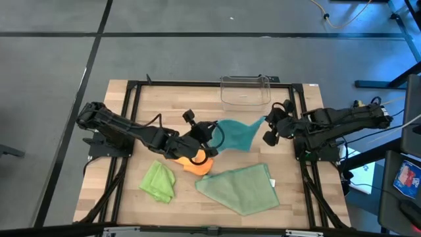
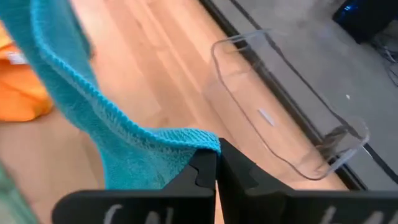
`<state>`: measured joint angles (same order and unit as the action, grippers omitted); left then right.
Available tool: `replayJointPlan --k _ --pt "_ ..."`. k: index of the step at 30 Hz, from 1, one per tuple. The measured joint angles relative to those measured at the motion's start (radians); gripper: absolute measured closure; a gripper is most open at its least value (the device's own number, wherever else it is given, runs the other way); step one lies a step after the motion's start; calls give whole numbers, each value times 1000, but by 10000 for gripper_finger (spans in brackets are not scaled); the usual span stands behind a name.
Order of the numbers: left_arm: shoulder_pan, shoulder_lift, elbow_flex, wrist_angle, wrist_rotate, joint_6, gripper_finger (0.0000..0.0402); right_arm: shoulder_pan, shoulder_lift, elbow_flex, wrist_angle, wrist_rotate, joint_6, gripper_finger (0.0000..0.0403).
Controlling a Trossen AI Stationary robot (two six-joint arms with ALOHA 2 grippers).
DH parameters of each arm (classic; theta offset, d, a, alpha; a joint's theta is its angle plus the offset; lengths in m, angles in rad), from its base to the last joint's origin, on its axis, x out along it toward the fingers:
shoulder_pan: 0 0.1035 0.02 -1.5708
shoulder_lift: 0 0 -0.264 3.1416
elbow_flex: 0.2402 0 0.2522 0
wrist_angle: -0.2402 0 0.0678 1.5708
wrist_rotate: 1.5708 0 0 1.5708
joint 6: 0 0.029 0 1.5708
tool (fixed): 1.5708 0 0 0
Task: Fold microfiber towels
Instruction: Fold the blue microfiber cloth
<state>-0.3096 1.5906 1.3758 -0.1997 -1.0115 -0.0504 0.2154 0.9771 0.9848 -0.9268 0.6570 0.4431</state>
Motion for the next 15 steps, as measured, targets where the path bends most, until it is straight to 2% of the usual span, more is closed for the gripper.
replayJointPlan --k 4,7,15 --pt "0 0 0 11 51 -1 402 46 2 38 -51 -8 33 402" --pt "-3 0 0 14 83 -27 402 79 2 99 -152 -7 86 402" --pt "-33 0 20 15 88 -27 402 142 2 250 -396 -83 210 402"
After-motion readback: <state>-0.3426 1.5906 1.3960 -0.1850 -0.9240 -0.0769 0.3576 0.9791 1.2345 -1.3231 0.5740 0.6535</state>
